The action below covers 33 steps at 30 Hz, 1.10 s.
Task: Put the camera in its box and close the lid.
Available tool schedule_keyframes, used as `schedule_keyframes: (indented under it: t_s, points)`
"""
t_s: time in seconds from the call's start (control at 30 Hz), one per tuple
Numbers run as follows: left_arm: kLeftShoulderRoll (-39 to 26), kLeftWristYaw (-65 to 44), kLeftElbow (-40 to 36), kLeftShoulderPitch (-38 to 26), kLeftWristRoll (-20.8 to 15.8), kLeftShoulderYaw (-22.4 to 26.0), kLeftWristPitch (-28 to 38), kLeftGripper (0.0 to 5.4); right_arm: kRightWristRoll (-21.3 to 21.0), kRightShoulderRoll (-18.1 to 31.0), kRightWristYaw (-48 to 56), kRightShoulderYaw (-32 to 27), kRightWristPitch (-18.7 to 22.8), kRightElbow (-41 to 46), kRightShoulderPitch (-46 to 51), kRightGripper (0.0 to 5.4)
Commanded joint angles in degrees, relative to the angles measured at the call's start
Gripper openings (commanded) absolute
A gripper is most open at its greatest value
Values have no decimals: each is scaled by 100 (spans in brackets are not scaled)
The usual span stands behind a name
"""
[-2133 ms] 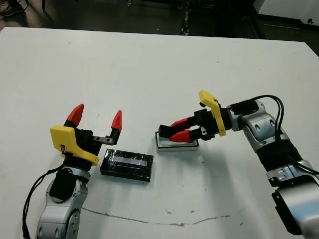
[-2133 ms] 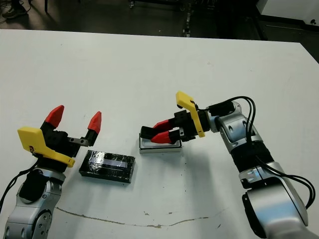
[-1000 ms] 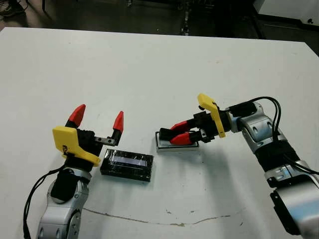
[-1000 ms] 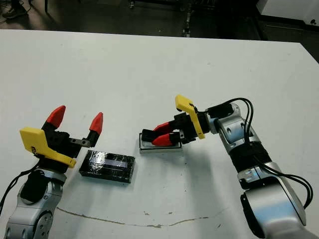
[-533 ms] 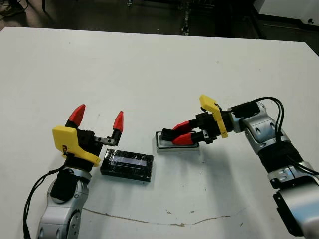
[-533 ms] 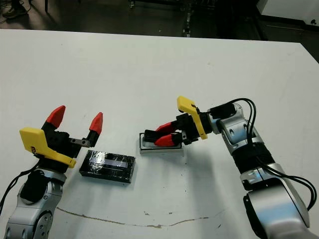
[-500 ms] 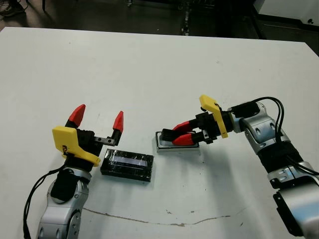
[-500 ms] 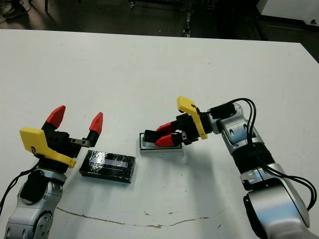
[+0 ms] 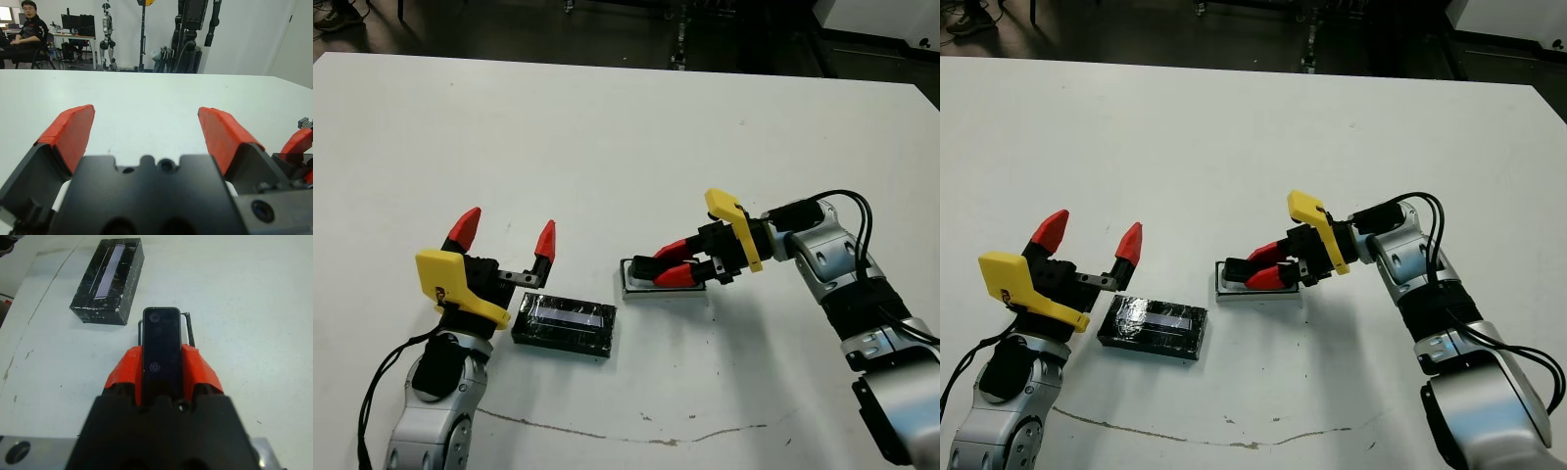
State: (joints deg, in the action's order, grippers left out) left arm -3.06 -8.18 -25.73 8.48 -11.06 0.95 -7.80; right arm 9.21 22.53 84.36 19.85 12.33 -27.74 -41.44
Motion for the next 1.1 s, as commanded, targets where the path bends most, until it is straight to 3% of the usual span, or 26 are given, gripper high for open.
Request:
schedule_keyframes:
  t_s: [0.03,0.37,0.47,0.57,0.77,1.1]
  points:
    - [3,-9,-2,38,-74,-5,-56,540,-221,268,23,107,77,-48,184,165]
    - [-10,62,-64,19,-4,-36,-89,540,-304,220,-650,51,353,430,469,165]
    - [5,80,-69,12,3,-32,-75,540,-310,217,-980,-10,667,649,558,165]
    - [3,82,-80,3,-25,-18,-90,540,-304,246,-1194,-23,996,904,607,218]
    - [-13,41,-84,-6,-71,-11,-84,540,-217,239,-1303,-73,1279,1086,637,301]
    - [-22,63,-116,15,-51,-33,-125,540,-132,247,-1203,-116,1173,1008,646,409]
